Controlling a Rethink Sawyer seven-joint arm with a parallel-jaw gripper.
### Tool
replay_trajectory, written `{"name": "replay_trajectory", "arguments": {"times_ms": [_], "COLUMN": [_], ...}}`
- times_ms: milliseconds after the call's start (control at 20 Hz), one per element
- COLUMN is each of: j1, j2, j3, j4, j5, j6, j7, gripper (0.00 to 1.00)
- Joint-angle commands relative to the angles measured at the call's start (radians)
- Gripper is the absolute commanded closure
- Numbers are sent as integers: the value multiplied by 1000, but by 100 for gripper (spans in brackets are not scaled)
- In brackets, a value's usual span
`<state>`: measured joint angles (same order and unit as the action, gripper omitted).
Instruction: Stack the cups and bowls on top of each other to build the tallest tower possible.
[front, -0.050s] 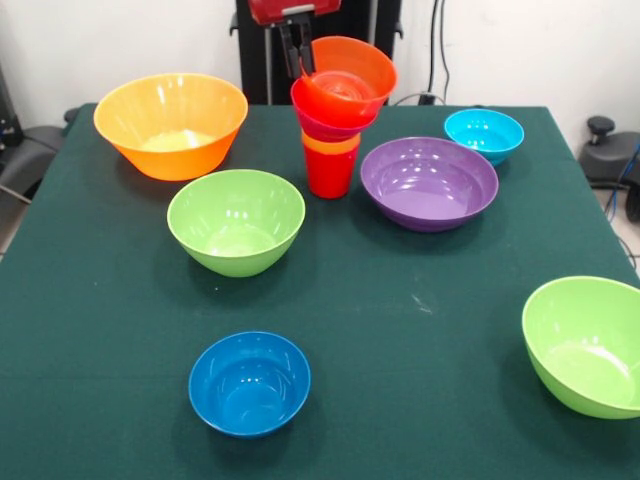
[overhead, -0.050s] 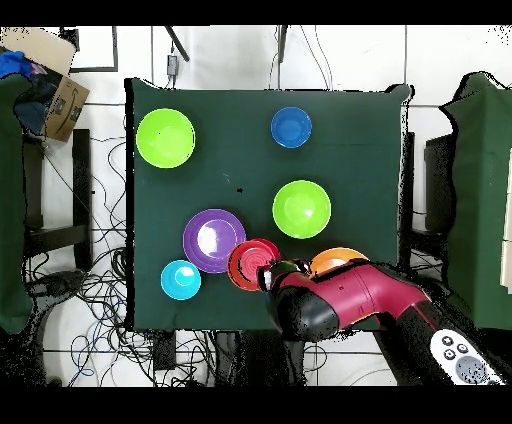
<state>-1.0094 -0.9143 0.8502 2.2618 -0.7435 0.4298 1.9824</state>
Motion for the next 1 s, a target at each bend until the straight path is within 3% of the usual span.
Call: {"name": "replay_trajectory", "arguments": {"times_ms": [50, 500, 1000], "j1": [16, 7, 11], "j2": [93, 121, 92], "j3": [-29, -36, -13], "j4": [23, 19, 18], "j5": [-147, -195, -169], "j6": [-61, -72, -77], "j7": [-79, -57, -64], "gripper": [100, 100, 100]}}
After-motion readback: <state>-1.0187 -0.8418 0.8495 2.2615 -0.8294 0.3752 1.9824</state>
